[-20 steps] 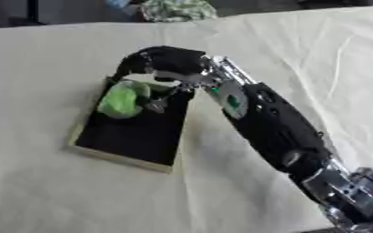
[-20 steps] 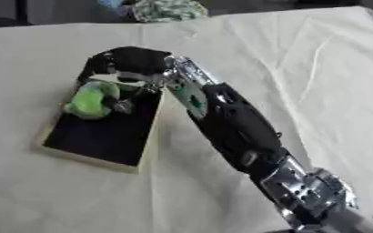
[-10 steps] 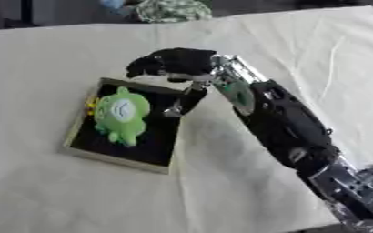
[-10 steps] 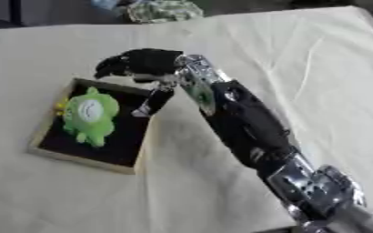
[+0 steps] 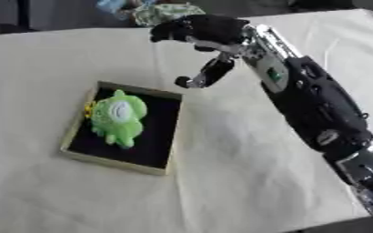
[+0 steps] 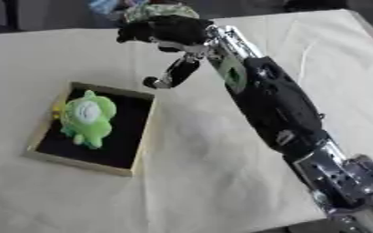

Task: Pick up objects on the table and place them in the box.

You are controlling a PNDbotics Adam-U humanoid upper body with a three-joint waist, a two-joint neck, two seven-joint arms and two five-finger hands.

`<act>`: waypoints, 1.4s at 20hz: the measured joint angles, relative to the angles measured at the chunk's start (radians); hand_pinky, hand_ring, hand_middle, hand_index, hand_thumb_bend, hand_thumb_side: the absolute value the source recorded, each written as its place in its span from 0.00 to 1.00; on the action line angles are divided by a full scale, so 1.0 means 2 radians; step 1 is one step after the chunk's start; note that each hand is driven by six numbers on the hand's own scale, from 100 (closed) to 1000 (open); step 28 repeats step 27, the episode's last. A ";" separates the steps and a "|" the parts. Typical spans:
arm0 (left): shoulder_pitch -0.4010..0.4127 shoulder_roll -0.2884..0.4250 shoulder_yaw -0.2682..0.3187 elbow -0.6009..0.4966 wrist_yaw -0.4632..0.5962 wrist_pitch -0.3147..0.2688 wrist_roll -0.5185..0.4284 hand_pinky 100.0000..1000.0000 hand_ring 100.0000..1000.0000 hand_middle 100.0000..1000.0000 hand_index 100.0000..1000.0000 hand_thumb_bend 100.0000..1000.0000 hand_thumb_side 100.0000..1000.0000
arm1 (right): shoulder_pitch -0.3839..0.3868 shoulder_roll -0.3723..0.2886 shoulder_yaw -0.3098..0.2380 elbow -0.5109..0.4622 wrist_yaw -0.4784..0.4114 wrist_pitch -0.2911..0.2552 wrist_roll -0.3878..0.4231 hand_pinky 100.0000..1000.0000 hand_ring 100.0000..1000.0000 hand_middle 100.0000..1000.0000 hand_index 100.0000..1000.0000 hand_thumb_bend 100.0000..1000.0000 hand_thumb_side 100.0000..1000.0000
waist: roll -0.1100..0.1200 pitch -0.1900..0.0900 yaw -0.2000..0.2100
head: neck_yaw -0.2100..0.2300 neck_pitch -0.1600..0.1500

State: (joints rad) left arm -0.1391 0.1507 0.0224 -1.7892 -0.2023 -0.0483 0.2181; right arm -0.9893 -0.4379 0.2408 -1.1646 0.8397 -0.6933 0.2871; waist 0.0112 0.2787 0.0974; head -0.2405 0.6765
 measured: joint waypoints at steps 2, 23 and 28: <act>0.000 0.000 0.000 0.000 0.000 0.000 0.000 0.71 0.71 0.73 0.82 0.00 0.88 | 0.002 -0.006 -0.010 -0.018 -0.012 0.001 -0.008 0.85 0.82 0.87 0.95 0.19 0.20 | 0.001 -0.001 -0.004 | 0.003 0.000; 0.003 -0.004 -0.010 0.007 0.005 -0.003 -0.006 0.71 0.71 0.73 0.82 0.00 0.89 | 0.215 -0.012 -0.111 -0.245 -0.182 0.153 -0.161 0.78 0.79 0.78 0.91 0.00 0.18 | 0.016 0.000 -0.049 | 0.085 0.000; 0.003 -0.005 -0.013 0.009 0.007 -0.003 -0.006 0.71 0.71 0.72 0.82 0.00 0.89 | 0.268 0.002 -0.133 -0.286 -0.217 0.187 -0.165 0.78 0.79 0.77 0.91 0.00 0.21 | 0.015 0.001 -0.053 | 0.100 0.002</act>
